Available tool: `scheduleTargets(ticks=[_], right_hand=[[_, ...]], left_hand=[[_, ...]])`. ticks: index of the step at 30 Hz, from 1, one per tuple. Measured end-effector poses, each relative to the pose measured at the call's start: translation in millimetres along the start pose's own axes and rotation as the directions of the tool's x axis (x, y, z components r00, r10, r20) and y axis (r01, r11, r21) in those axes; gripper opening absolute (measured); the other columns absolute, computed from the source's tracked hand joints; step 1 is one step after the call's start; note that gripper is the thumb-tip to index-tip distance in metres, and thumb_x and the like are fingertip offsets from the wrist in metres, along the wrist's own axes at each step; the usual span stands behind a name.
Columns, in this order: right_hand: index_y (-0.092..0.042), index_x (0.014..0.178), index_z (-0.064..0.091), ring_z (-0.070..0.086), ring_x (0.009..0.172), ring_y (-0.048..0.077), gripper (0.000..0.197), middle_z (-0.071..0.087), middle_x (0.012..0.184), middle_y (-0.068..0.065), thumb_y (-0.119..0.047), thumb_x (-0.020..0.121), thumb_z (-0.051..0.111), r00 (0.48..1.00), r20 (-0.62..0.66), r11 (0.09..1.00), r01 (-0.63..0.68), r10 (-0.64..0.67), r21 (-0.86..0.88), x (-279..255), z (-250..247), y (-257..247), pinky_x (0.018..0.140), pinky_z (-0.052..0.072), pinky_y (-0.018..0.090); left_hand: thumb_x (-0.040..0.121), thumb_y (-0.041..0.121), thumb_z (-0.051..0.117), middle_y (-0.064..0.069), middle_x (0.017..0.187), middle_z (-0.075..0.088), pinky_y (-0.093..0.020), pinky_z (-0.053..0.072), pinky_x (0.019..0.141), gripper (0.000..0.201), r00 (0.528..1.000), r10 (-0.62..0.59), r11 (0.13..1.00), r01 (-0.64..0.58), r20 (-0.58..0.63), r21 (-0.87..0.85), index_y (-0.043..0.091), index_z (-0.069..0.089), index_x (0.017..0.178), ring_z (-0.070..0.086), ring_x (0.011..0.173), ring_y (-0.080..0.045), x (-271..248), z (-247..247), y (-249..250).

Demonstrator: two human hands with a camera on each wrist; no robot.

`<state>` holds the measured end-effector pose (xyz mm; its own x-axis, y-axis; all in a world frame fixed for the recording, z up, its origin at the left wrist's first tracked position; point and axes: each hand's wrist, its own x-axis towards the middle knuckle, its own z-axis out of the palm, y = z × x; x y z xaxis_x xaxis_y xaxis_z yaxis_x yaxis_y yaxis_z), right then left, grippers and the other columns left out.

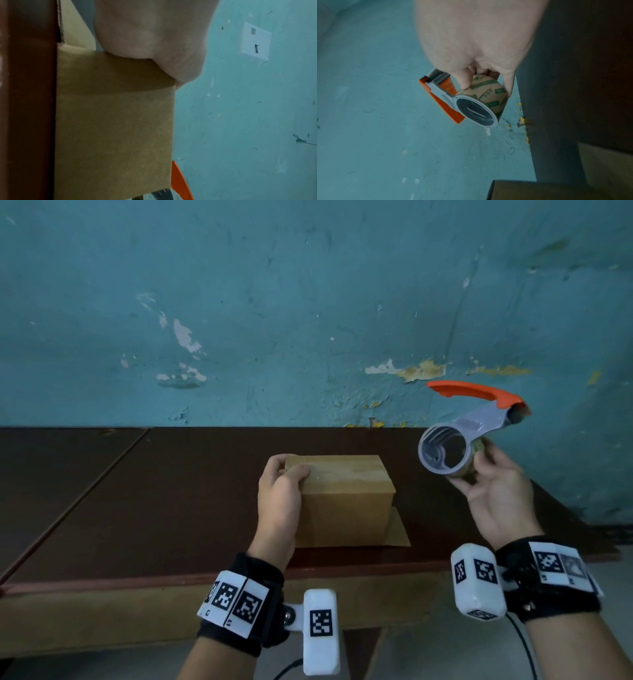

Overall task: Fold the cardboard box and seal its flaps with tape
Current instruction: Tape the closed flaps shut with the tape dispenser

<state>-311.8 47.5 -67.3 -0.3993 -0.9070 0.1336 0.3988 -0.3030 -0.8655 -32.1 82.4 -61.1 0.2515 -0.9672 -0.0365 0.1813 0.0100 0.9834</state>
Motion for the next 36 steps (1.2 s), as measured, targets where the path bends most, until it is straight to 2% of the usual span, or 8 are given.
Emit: scheduleTargets(ticks=[5, 13, 17, 21, 25, 28, 32, 36], right_hand=[[-0.011, 0.142, 0.055, 0.063, 0.124, 0.024, 0.042, 0.065, 0.136, 0.009, -0.003, 0.102, 0.044, 0.998, 0.066, 1.0, 0.018, -0.017, -0.008, -7.6, 11.7, 3.2, 0.096, 0.052, 0.048], [-0.014, 0.129, 0.058, 0.073, 0.099, 0.009, 0.049, 0.077, 0.1, -0.004, 0.005, 0.086, 0.073, 0.905, 0.148, 0.83, 0.424, -0.398, -0.363, -31.6, 43.0, 1.8, 0.085, 0.058, 0.027], [-0.022, 0.115, 0.06, 0.074, 0.09, 0.005, 0.047, 0.076, 0.097, -0.006, -0.01, 0.078, 0.084, 0.8, 0.221, 0.623, 0.579, -0.557, -0.526, -46.6, 64.4, -1.2, 0.079, 0.06, 0.03], [-0.013, 0.106, 0.064, 0.072, 0.083, 0.009, 0.043, 0.076, 0.092, -0.001, -0.018, 0.072, 0.09, 0.625, 0.326, 0.328, 0.702, -0.709, -0.632, -62.0, 80.3, 1.5, 0.077, 0.054, 0.018], [-0.009, 0.099, 0.066, 0.073, 0.079, 0.015, 0.038, 0.076, 0.087, 0.003, -0.022, 0.072, 0.091, 0.539, 0.453, 0.141, 0.74, -0.71, -0.658, -66.4, 89.6, 13.0, 0.07, 0.059, 0.035], [-0.009, 0.095, 0.068, 0.073, 0.076, 0.021, 0.032, 0.074, 0.083, 0.005, -0.025, 0.075, 0.088, 0.475, 0.53, -0.022, 0.73, -0.702, -0.683, -69.0, 93.1, 21.2, 0.068, 0.059, 0.041], [-0.014, 0.092, 0.066, 0.069, 0.069, 0.024, 0.031, 0.071, 0.078, 0.004, -0.03, 0.076, 0.087, 0.508, 0.53, -0.098, 0.653, -0.68, -0.751, -75.4, 99.9, 28.6, 0.053, 0.053, 0.035], [-0.014, 0.088, 0.065, 0.069, 0.067, 0.024, 0.031, 0.07, 0.075, 0.004, -0.031, 0.076, 0.087, 0.535, 0.525, -0.104, 0.628, -0.662, -0.771, -77.3, 101.8, 28.7, 0.049, 0.05, 0.033]], left_hand=[[0.099, 0.018, 0.058, -0.004, 0.099, 0.065, -0.035, 0.042, 0.065, 0.01, 1.0, 0.001, 1.0, -0.001, 0.008, 0.02, 0.016, 0.064, 0.106, 0.059, 0.085, -0.02, -0.4, -0.9, 0.5], [0.096, 0.022, 0.059, -0.003, 0.097, 0.067, -0.042, 0.049, 0.074, 0.007, 0.998, 0.042, 0.998, -0.043, 0.038, 0.034, 0.02, 0.065, 0.1, 0.063, 0.09, -0.024, -3.9, 6.8, -1.8], [0.082, 0.04, 0.059, 0.0, 0.098, 0.07, -0.057, 0.054, 0.087, 0.011, 0.996, 0.043, 0.996, -0.049, 0.078, 0.081, 0.034, 0.063, 0.091, 0.068, 0.096, -0.028, -11.2, 18.7, -7.1], [0.08, 0.038, 0.059, -0.001, 0.096, 0.071, -0.056, 0.055, 0.087, 0.013, 0.995, 0.056, 0.997, -0.06, 0.077, 0.058, 0.031, 0.062, 0.09, 0.069, 0.095, -0.028, -11.5, 25.0, -10.1], [0.078, 0.042, 0.06, 0.003, 0.092, 0.071, -0.058, 0.056, 0.088, 0.013, 0.995, 0.059, 0.995, -0.065, 0.076, 0.074, 0.035, 0.062, 0.088, 0.07, 0.093, -0.027, -9.6, 24.6, -10.9], [0.088, 0.034, 0.061, -0.003, 0.096, 0.07, -0.055, 0.055, 0.088, 0.013, 0.993, 0.064, 0.995, -0.071, 0.102, 0.07, 0.026, 0.062, 0.098, 0.068, 0.096, -0.028, -10.1, 26.4, -9.4], [0.102, 0.026, 0.056, 0.004, 0.101, 0.066, -0.04, 0.055, 0.082, 0.018, 0.983, 0.109, 0.983, -0.128, 0.146, 0.131, 0.022, 0.057, 0.119, 0.064, 0.09, -0.011, -4.9, 26.2, -13.4], [0.101, 0.029, 0.061, 0.012, 0.115, 0.062, -0.029, 0.053, 0.088, 0.032, 0.943, 0.303, 0.917, -0.329, 0.14, 0.224, 0.024, 0.052, 0.131, 0.062, 0.1, -0.002, -1.2, 22.8, -15.7]])
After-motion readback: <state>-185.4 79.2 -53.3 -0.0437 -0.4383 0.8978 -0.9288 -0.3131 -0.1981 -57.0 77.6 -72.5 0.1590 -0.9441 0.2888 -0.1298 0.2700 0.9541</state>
